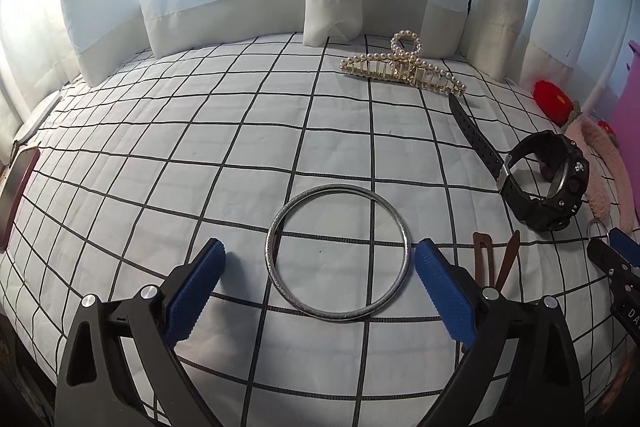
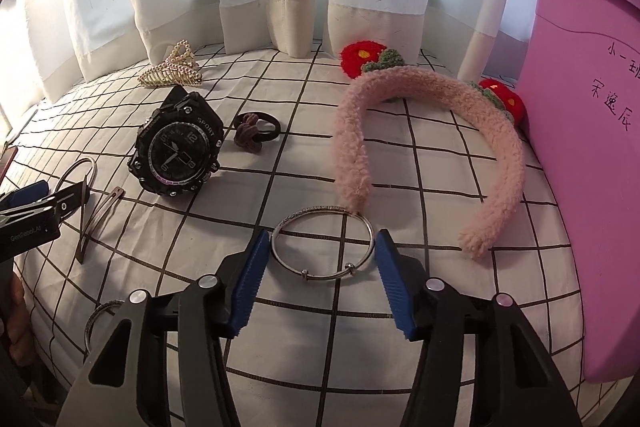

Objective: Organize jewelry
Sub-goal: 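Grasp the silver bangle with the right tool while the left tool grasps another bangle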

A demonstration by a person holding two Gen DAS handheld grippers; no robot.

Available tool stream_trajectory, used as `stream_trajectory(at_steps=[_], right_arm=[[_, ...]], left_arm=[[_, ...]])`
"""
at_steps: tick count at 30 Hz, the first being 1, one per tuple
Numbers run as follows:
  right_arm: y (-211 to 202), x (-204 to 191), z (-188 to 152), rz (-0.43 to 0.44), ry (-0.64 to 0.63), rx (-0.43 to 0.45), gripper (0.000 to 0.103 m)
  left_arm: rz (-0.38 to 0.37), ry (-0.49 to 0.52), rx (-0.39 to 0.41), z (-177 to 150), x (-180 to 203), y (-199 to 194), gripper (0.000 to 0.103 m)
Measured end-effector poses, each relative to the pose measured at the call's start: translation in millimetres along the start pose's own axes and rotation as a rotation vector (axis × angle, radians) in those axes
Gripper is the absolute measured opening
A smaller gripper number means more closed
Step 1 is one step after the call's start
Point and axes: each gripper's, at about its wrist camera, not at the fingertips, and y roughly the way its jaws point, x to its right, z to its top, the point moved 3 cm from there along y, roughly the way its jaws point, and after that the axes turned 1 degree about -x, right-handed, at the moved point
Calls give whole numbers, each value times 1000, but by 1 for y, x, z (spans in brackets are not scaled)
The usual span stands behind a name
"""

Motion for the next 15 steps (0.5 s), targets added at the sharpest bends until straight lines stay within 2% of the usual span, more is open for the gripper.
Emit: stream_trajectory(at_steps=[1, 3, 15], right_arm=[[0, 0, 0, -2, 2, 2, 52], [0, 2, -1, 9, 16, 4, 52], [-5, 0, -4, 32, 24, 2, 52]], left_arm=[[-3, 1, 2, 0, 0, -1, 87], [-6, 6, 13, -1, 1, -5, 70], [0, 6, 36, -3, -2, -19, 69]])
